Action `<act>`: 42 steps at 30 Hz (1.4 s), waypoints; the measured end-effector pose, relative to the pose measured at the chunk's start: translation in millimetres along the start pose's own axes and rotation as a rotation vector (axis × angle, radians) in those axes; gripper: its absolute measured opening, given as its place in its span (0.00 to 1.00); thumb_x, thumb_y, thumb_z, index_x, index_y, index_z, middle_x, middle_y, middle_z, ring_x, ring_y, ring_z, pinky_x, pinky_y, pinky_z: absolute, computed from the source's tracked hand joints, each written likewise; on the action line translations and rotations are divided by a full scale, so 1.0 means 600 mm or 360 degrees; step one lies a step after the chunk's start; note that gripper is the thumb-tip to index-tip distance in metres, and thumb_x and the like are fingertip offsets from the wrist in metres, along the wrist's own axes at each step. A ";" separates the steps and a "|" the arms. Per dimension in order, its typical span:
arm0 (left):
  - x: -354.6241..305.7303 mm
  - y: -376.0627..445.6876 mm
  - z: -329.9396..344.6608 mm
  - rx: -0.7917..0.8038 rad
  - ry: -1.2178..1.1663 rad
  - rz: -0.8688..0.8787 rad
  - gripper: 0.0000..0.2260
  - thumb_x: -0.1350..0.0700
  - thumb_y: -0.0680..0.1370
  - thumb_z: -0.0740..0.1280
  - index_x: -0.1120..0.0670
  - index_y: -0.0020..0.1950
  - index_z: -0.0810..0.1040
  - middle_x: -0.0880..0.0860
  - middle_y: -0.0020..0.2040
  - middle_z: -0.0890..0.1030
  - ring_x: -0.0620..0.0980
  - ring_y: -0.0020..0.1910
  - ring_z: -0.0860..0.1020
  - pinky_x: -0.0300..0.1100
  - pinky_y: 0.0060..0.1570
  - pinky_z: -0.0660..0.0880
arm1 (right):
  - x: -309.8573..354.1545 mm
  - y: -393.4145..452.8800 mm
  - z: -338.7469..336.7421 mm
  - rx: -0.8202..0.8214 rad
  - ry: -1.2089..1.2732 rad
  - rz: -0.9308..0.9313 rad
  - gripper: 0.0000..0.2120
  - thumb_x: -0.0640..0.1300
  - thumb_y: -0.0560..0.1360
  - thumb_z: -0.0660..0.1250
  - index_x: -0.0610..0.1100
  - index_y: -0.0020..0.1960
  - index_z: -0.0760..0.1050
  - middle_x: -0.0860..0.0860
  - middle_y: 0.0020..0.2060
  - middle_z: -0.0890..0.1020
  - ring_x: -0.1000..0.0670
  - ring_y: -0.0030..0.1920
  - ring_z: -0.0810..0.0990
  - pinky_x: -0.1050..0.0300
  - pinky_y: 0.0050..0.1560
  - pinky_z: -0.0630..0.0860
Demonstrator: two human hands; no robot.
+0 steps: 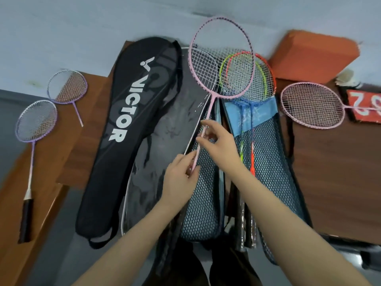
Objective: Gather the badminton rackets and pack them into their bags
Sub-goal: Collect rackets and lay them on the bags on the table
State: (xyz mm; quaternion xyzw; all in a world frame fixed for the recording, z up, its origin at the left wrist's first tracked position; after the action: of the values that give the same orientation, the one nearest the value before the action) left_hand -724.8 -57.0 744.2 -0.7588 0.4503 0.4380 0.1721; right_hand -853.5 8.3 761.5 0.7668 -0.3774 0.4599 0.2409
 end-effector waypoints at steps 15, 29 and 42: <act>-0.210 0.028 0.325 -0.0349 -0.0095 -0.0301 0.16 0.63 0.73 0.69 0.59 0.61 0.76 0.52 0.39 0.73 0.49 0.38 0.73 0.41 0.43 0.71 | -0.223 0.005 -0.407 -0.0119 -0.0280 -0.0054 0.12 0.41 0.73 0.70 0.43 0.56 0.78 0.52 0.43 0.79 0.59 0.40 0.75 0.66 0.47 0.73; -0.190 0.061 0.418 -0.0332 0.0269 -0.0544 0.19 0.58 0.74 0.69 0.58 0.64 0.74 0.51 0.39 0.72 0.53 0.38 0.74 0.49 0.44 0.72 | -0.436 0.076 -0.517 -0.0272 -0.1125 0.0344 0.12 0.49 0.74 0.67 0.45 0.55 0.77 0.47 0.55 0.76 0.41 0.60 0.68 0.44 0.62 0.57; -0.164 0.052 0.375 -0.0285 0.0449 -0.0496 0.16 0.56 0.74 0.69 0.52 0.62 0.77 0.48 0.43 0.75 0.49 0.52 0.71 0.39 0.46 0.52 | -0.358 0.038 -0.472 -0.0352 -0.1130 -0.0246 0.12 0.51 0.75 0.62 0.42 0.45 0.75 0.46 0.43 0.76 0.42 0.46 0.73 0.52 0.50 0.59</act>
State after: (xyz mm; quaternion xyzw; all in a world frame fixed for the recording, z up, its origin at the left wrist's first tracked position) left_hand -886.0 126.2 703.9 -0.8851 0.3066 0.3341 0.1049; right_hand -1082.8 274.1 701.8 0.8740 -0.4258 0.1025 0.2104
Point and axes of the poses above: each hand's wrist, its own y-axis towards the middle knuckle, its own z-axis out of the palm, x = y × z, the point moved 2 cm from there along y, towards the middle knuckle
